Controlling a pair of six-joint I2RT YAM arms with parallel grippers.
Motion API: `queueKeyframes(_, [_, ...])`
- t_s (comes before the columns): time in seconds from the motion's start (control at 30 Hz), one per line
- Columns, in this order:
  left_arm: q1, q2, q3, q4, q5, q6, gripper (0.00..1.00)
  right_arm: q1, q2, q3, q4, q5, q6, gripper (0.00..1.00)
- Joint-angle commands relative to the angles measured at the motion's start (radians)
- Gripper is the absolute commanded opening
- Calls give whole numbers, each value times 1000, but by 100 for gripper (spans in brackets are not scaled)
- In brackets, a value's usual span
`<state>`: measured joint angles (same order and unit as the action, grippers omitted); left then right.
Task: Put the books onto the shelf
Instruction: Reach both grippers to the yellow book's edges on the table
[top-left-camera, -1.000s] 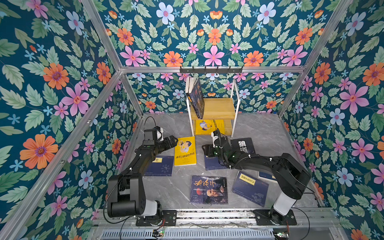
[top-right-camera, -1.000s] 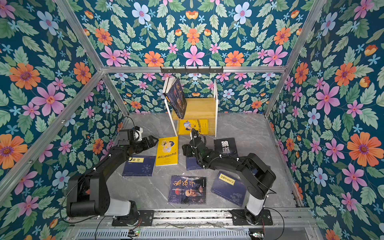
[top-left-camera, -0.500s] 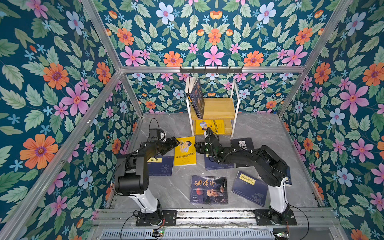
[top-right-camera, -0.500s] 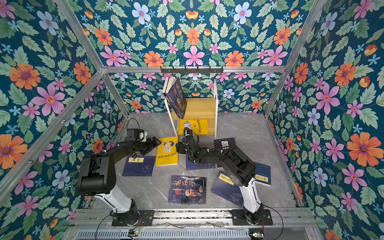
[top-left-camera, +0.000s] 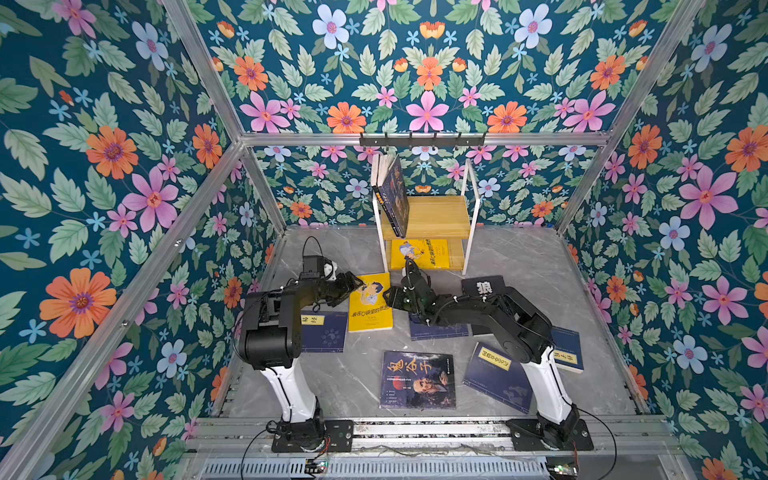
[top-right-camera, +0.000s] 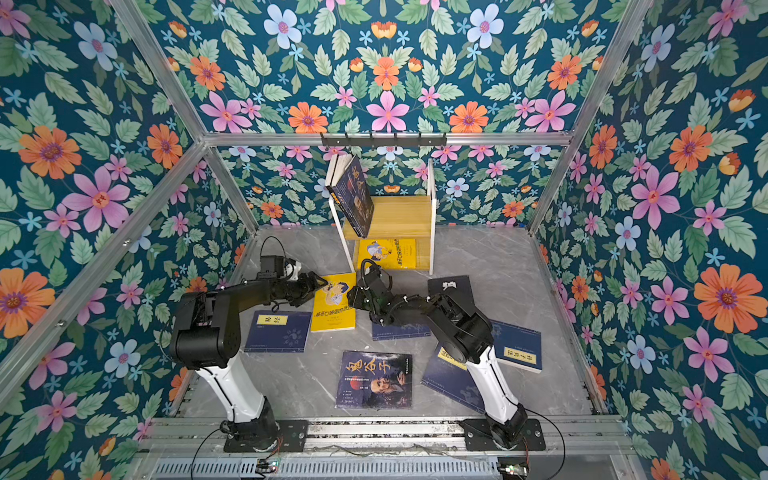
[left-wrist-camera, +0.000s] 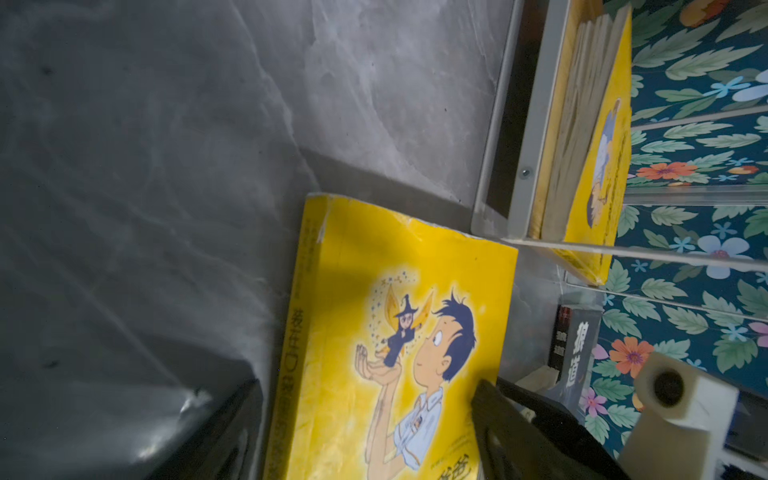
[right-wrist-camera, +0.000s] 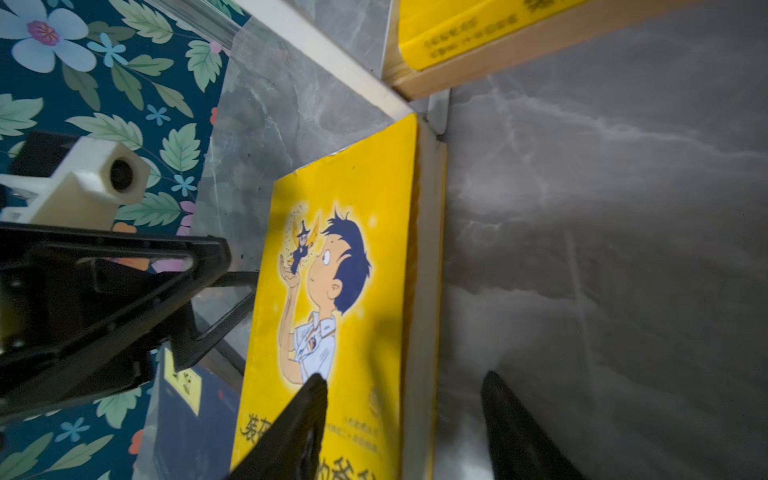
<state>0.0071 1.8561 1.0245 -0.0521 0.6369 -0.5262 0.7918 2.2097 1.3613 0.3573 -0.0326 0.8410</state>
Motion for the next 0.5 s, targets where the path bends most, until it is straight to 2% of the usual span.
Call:
queueKeyframes(0.0, [-8,11,-16,-68,17,-48,76,1,29,19,-15,-72,63,59])
queueKeyframes(0.2, [-28,-39,-71,-29,40,-93,66,-3,-19,-3,37,-142,116,59])
queueKeyframes(0.47, [-33,-79,-107,-24,21,-121,62,-19,-142,-75,70,-171,171,57])
